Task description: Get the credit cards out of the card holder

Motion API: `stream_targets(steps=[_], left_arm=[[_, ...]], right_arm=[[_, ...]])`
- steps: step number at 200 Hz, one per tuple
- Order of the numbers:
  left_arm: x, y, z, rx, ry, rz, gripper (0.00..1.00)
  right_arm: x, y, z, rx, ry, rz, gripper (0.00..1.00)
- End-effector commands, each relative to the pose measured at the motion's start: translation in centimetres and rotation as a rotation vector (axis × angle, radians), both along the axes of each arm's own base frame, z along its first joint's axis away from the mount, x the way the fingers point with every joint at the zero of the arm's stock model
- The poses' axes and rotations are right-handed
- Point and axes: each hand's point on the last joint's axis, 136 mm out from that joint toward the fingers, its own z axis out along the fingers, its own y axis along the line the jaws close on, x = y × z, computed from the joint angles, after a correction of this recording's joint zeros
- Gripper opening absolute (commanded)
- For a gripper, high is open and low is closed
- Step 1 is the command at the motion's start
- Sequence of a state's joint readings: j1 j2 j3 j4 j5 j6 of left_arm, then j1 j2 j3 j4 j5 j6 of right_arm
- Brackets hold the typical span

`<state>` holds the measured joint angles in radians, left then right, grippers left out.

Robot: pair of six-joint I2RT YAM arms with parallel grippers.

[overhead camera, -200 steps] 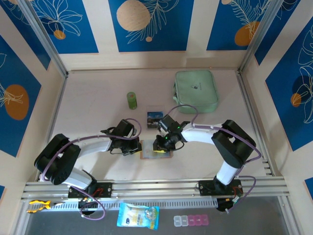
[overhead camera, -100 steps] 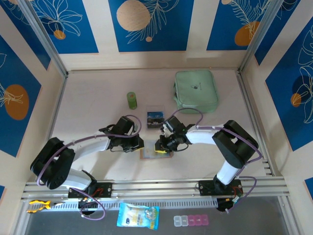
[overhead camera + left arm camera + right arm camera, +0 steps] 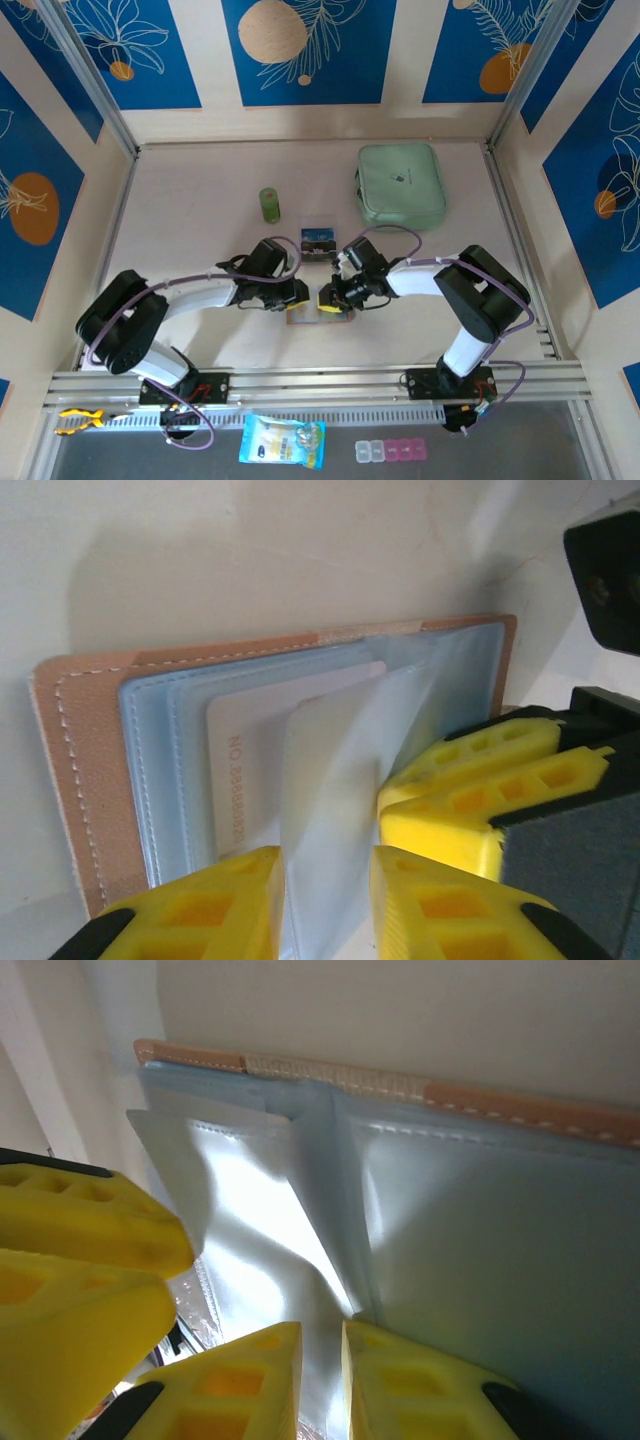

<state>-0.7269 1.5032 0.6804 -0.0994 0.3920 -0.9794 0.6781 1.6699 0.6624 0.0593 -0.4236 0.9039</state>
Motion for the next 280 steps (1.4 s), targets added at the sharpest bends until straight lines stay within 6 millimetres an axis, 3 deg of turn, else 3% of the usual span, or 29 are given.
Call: stream_targets(steps=[1,84,211,280], left_arm=[[0.3,-0.8,0.3,-0.019,0.005,-0.001,0.28],[0.1,-0.6,-0.4,0.011,0.024,-0.001,0.26],[0.3,0.7,-0.2,0.082,0.001,0.024,0.33],[0.2,-0.9,-0.4,0.003,0.036,0.008,0.23]], right_arm=[[-1.1,-1.4,-2.0,-0.053,0.068,-0.026,0.2],[-1.4,-1.7,-2.3,-0.057,0.074,-0.032,0.2],[-1.3,-1.9,-2.5,-0.066,0.076,-0.036,0.13],[-1.4,-1.8,-2.1,-0.055,0.075,-0.034,0.13]])
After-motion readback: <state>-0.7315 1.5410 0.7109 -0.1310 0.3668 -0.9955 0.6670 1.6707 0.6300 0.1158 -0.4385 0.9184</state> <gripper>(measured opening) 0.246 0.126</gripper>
